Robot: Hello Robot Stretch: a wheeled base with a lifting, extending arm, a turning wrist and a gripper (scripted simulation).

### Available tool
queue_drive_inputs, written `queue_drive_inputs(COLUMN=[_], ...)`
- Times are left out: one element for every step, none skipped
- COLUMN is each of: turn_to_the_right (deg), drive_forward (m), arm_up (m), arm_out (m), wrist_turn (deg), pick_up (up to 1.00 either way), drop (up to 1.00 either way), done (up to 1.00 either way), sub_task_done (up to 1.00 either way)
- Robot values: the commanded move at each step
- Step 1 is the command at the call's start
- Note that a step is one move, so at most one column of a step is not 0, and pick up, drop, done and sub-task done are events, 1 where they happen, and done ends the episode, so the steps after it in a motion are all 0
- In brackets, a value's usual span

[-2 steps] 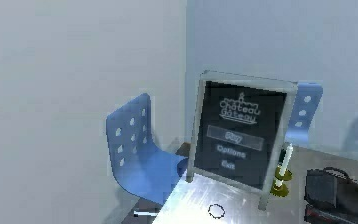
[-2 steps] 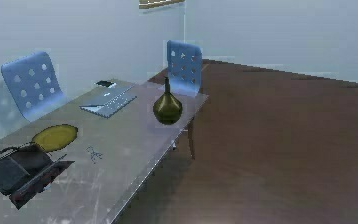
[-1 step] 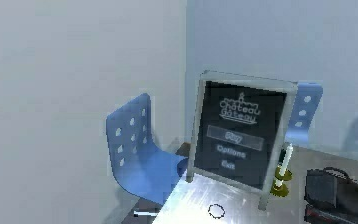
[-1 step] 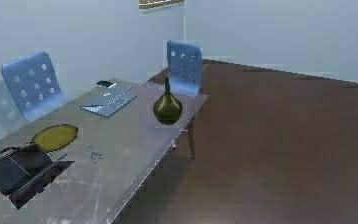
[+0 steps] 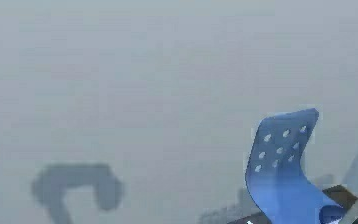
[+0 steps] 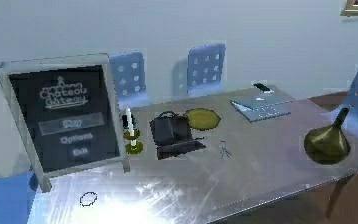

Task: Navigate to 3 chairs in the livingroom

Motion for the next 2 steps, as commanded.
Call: queue_drive_inputs(turn_to_the_right=[-45.0,-45.0], drive_forward=[0.0,0.0], arm_up=[0.0,0.0], arm_out=[0.0,0.0], wrist_turn=[0.0,0.0], pick_up=[0.0,0.0], drop=[0.0,0.0], done=[0.0,0.0], sub_task_done=[0.0,0.0])
